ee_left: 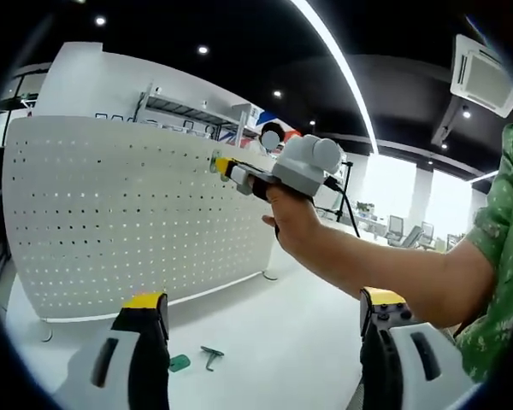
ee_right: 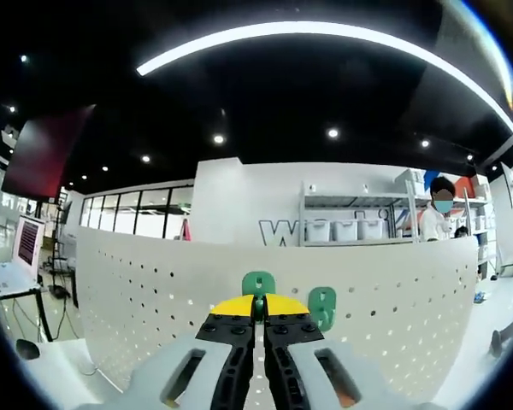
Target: Insert the hook assembly into the mounting plate slot until the hook locks in place.
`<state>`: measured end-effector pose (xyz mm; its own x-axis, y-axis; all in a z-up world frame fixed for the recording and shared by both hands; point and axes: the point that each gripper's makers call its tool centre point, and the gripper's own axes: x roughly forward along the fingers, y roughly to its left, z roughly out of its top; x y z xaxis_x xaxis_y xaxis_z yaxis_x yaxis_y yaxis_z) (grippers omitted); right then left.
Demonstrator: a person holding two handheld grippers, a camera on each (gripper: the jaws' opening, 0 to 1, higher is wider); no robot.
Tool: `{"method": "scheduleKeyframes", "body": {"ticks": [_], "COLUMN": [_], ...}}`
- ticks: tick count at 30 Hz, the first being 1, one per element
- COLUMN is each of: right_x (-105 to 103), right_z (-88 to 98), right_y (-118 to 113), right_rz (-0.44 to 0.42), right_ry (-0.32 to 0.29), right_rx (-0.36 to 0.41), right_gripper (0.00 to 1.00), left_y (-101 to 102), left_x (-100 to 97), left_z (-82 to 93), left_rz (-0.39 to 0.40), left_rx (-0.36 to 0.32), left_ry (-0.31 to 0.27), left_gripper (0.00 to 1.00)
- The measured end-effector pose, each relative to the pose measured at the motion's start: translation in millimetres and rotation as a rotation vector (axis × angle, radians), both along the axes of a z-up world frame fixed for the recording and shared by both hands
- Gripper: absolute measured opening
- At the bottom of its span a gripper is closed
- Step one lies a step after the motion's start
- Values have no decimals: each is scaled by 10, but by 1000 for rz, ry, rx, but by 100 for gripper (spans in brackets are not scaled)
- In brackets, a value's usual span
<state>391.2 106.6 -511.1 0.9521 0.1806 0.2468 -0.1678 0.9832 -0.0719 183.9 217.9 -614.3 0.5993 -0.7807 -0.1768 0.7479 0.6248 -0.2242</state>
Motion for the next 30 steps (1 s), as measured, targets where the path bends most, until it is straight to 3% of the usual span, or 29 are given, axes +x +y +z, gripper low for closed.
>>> {"method": "scheduleKeyframes", "body": {"ticks": [30], "right_x": [149], "right_z": [-52], "right_y": [-22], "right_rz": [-29], "right_ry": [24], "right_rx": [6], "right_gripper": [1], "left_y": [62], "left_x": [55], "left_z": [-78], "left_rz": [9], "left_rx": [-13], "left_ry": [21], "left_gripper": [93]}}
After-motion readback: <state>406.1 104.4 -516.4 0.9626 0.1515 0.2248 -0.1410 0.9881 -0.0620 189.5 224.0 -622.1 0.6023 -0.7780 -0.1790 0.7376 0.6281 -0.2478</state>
